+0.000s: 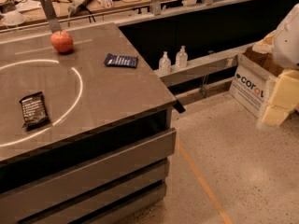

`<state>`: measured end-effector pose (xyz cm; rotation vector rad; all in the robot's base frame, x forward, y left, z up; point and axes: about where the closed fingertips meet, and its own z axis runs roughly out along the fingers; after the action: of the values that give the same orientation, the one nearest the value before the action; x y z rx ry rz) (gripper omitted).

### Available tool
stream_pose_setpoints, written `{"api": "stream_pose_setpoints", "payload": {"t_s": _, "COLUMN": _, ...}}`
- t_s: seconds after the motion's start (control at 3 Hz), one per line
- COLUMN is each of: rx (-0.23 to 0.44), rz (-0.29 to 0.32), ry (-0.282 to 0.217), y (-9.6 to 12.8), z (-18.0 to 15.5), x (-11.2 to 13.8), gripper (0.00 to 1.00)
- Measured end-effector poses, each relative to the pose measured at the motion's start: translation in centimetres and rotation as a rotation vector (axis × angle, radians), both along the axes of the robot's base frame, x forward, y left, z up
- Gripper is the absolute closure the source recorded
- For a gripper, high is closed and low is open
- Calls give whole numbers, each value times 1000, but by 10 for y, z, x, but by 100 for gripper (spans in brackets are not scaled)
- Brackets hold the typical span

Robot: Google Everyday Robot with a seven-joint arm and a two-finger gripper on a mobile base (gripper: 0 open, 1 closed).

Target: Move rxbar blueberry near rxbar chocolate

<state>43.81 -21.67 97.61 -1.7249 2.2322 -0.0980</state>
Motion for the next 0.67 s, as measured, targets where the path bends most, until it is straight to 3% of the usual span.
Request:
{"api": "stream_pose_setpoints", "payload": {"t_s": 0.33, "rx": 0, "rz": 0, "ry": 0, "y": 0, "z": 0, "x": 0, "gripper": 0}}
{"api": "stream_pose_setpoints", "payload": {"t_s": 0.67, "rx": 85, "rz": -16, "ry": -20, "y": 20, "z": -1, "x": 10, "gripper": 0}}
